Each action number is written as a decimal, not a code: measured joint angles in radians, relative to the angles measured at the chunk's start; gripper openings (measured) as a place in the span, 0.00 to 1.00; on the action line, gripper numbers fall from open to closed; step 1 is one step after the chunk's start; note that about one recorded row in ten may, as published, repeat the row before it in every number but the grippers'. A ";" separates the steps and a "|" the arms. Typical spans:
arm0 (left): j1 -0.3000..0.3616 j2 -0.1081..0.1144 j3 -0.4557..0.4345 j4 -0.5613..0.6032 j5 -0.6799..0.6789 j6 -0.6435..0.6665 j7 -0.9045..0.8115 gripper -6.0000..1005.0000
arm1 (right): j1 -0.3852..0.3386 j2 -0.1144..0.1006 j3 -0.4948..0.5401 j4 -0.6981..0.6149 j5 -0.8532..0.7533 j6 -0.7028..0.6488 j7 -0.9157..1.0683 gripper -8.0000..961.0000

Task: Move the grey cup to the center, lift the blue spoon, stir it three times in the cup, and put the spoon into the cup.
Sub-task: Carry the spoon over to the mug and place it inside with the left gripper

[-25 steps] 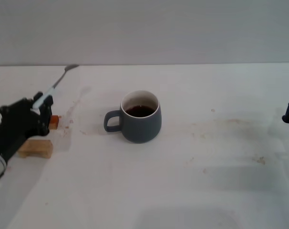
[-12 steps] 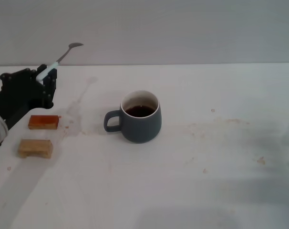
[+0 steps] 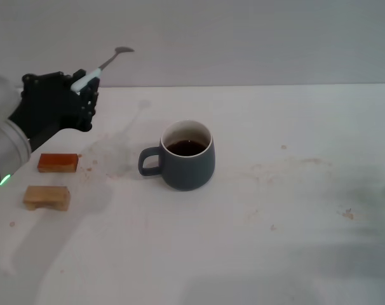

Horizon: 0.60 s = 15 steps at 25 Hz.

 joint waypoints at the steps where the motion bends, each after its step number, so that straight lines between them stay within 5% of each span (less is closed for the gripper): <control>1: 0.000 0.000 0.000 0.000 0.000 0.000 0.000 0.18 | 0.000 0.000 0.000 0.000 0.000 0.000 0.000 0.01; 9: -0.013 -0.049 -0.028 -0.143 -0.003 -0.228 0.126 0.18 | -0.029 0.000 0.030 -0.014 0.001 -0.060 0.000 0.01; 15: -0.047 -0.132 -0.058 -0.228 -0.012 -0.418 0.257 0.18 | -0.056 -0.001 0.087 -0.029 0.001 -0.076 0.000 0.01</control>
